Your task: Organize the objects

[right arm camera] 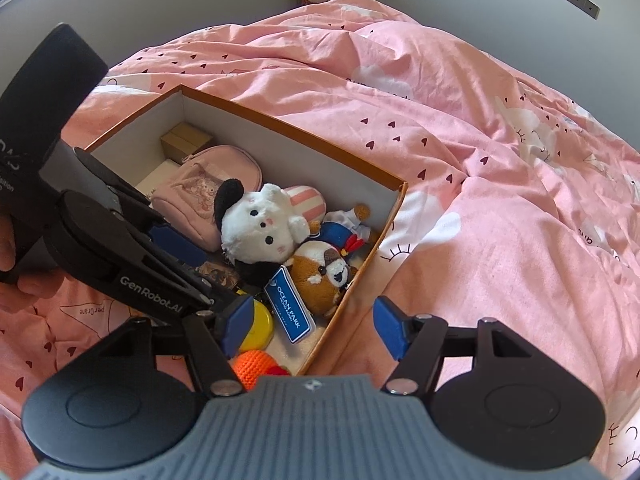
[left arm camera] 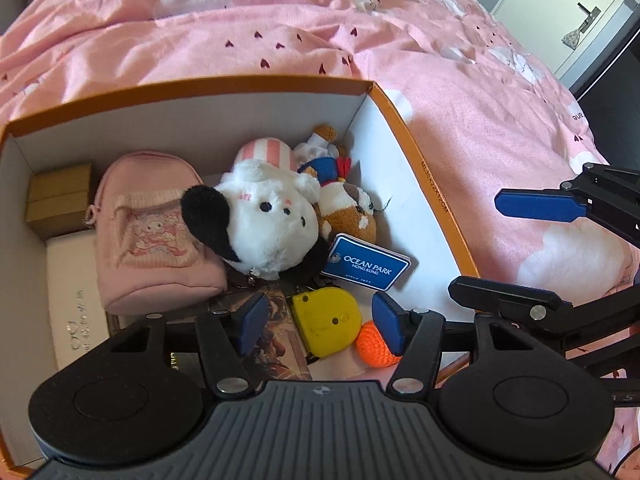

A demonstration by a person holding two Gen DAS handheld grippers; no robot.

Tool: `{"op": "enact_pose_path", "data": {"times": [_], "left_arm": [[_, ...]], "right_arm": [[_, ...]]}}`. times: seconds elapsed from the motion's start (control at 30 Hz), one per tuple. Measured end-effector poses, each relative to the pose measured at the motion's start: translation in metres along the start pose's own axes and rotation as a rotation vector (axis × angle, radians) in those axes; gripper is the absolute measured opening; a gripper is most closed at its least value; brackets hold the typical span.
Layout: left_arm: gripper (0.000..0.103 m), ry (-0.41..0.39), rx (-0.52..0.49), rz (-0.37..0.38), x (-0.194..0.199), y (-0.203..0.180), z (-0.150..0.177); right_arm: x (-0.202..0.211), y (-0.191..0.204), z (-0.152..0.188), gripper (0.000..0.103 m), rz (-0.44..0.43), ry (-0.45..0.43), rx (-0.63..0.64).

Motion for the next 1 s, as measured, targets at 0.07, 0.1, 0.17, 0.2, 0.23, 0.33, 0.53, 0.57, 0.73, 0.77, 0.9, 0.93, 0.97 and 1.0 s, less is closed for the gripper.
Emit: {"op": "enact_pose_path", "data": {"times": [0.07, 0.1, 0.17, 0.2, 0.23, 0.33, 0.53, 0.57, 0.73, 0.77, 0.9, 0.93, 0.97, 1.0], "left_arm": [[0.073, -0.052, -0.01, -0.032, 0.015, 0.001, 0.002], [0.075, -0.075, -0.013, -0.044, 0.022, 0.002, 0.002], [0.077, -0.121, -0.013, -0.066, 0.036, 0.002, 0.003], [0.078, -0.143, -0.012, -0.077, 0.043, 0.003, 0.004], [0.08, -0.166, -0.011, -0.09, 0.049, 0.003, 0.004], [0.085, -0.251, -0.01, -0.126, 0.07, 0.005, 0.008], [0.089, -0.515, -0.023, -0.234, 0.118, 0.002, 0.02], [0.089, -0.558, -0.021, -0.255, 0.125, 0.001, 0.023], [0.09, -0.711, -0.016, -0.327, 0.155, 0.003, 0.036], [0.09, -0.742, -0.024, -0.325, 0.162, 0.004, 0.038], [0.093, -0.824, -0.029, -0.344, 0.176, 0.005, 0.047], [0.094, -0.835, -0.02, -0.346, 0.177, 0.006, 0.048], [0.094, -0.841, -0.005, -0.348, 0.178, 0.007, 0.049], [0.094, -0.843, 0.012, -0.344, 0.179, 0.009, 0.051]], "right_arm": [[0.005, 0.004, -0.001, 0.068, -0.002, -0.011, -0.009], [0.008, 0.007, -0.001, 0.071, -0.004, -0.018, -0.016], [0.014, 0.012, -0.001, 0.076, -0.006, -0.038, -0.035], [0.017, 0.014, -0.001, 0.077, -0.008, -0.046, -0.044], [0.019, 0.017, -0.001, 0.078, -0.01, -0.052, -0.053], [0.028, 0.024, -0.002, 0.079, -0.006, -0.078, -0.088], [0.05, 0.032, -0.008, 0.091, 0.011, -0.18, -0.195], [0.055, 0.033, -0.008, 0.091, 0.018, -0.205, -0.21], [0.074, 0.042, -0.013, 0.098, 0.07, -0.297, -0.253], [0.078, 0.044, -0.014, 0.099, 0.079, -0.317, -0.264], [0.094, 0.051, -0.014, 0.101, 0.112, -0.411, -0.315], [0.097, 0.054, -0.014, 0.101, 0.127, -0.433, -0.323], [0.099, 0.057, -0.014, 0.101, 0.142, -0.452, -0.328], [0.1, 0.059, -0.013, 0.101, 0.156, -0.466, -0.332]]}}
Point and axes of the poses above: each gripper's, at about its wrist camera, not at the fingertips, and x roughly against the way its jaws point, y to its left, z to its underside, the point moved 4 cm from there along -x, roughly the way its jaws point, and after that the axes turned 6 degrees about x, right-handed, at the moved point
